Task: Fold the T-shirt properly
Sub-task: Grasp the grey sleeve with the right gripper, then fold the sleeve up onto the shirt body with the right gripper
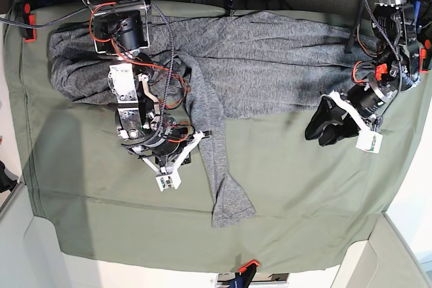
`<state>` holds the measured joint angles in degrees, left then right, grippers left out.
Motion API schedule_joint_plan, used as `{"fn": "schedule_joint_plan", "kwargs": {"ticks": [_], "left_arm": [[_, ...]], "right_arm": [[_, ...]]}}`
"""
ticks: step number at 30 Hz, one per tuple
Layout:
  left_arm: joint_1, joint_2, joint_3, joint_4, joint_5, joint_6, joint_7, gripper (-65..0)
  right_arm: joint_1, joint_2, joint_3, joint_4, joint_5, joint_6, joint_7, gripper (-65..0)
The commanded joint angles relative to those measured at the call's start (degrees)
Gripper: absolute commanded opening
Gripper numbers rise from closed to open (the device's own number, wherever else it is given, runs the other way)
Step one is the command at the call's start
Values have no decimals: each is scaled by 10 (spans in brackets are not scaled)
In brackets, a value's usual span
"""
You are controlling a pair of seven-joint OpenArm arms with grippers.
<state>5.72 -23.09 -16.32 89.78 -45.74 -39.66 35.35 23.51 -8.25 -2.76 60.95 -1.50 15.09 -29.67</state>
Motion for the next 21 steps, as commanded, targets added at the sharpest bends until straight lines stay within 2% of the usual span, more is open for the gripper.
{"fn": "schedule_joint_plan", "kwargs": {"ticks": [1,13,17,21], "left_arm": [[-5,-9,-3,10,-14,-3,-12,-363],[-3,-9,-3,10,-12,-3,-12,-363],[-3,-9,-3,10,-12,-3,-13,-363],[-3,-9,-3,10,-11,-3,-13,-363]], "right_arm": [[14,-3,0,7,2,0,12,-650],[-14,-4,-26,-3,4,1,2,-650],[-33,-4,-65,-3,7,18,6,-650],[-45,-4,-128,1,35,23,6,-650]]}}
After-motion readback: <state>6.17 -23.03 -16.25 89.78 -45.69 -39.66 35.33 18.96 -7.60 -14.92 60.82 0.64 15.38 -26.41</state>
